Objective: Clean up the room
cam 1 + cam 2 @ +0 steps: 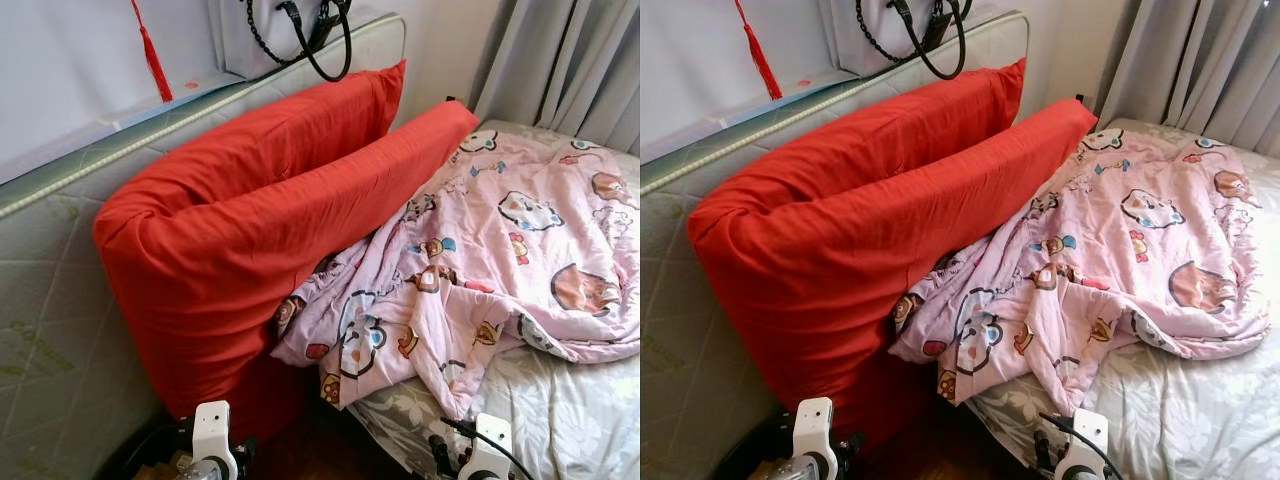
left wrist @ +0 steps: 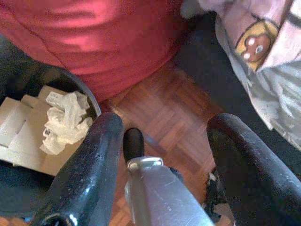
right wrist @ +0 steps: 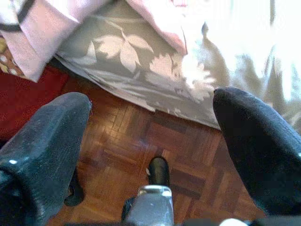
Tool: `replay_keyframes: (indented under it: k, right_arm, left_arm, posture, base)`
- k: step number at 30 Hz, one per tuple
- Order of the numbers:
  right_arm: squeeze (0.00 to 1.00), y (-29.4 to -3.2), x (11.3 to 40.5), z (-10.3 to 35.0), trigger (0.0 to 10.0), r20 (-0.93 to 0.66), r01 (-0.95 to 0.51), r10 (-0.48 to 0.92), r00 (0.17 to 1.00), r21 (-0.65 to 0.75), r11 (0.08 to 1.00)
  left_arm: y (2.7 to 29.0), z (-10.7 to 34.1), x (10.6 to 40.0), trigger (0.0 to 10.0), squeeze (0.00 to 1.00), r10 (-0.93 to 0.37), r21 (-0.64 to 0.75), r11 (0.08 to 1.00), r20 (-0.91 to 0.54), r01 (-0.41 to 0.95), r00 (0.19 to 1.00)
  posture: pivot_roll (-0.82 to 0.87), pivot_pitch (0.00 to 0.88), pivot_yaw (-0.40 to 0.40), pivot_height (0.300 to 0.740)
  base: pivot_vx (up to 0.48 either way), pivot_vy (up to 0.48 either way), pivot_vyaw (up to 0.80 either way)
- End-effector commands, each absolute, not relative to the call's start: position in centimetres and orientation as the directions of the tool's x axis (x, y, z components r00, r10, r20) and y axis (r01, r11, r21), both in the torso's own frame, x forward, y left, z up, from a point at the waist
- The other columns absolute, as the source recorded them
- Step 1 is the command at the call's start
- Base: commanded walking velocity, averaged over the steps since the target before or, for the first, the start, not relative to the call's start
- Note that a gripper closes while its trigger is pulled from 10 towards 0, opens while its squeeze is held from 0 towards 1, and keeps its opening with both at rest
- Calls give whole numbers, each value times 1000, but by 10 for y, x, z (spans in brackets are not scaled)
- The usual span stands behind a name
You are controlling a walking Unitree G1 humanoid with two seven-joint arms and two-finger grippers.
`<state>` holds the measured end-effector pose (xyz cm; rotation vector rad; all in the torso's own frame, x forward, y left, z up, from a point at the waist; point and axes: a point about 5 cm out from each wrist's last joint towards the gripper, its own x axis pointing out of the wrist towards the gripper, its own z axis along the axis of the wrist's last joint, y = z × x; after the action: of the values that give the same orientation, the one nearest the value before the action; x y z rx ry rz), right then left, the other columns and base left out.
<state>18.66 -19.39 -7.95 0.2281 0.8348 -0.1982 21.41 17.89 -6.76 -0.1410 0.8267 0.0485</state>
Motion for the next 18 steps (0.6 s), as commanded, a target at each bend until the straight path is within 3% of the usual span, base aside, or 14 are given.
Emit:
replay_keyframes:
  k: [1, 6, 18]
  right_arm:
    - [0, -193, 188, -79, 10000, -744, 250, -76, 664, 124, 960]
    - [0, -192, 188, -79, 10000, -744, 244, -69, 665, 129, 961]
    - [0, -193, 187, -79, 10000, -745, 275, -89, 661, 130, 953]
  left_arm:
    - [180, -68, 213, 10000, 0, -17, -99, 992, -738, -82, 674]
    - [181, -68, 213, 10000, 0, -16, -97, 992, -740, -84, 673]
    - [180, -68, 213, 10000, 0, -23, -98, 992, -740, -74, 672]
  posture:
    - [72, 18, -7, 740]
    - [72, 18, -8, 740]
    - [71, 11, -9, 740]
  base:
    - [296, 0, 0]
    - [307, 0, 391]
    - [305, 0, 0]
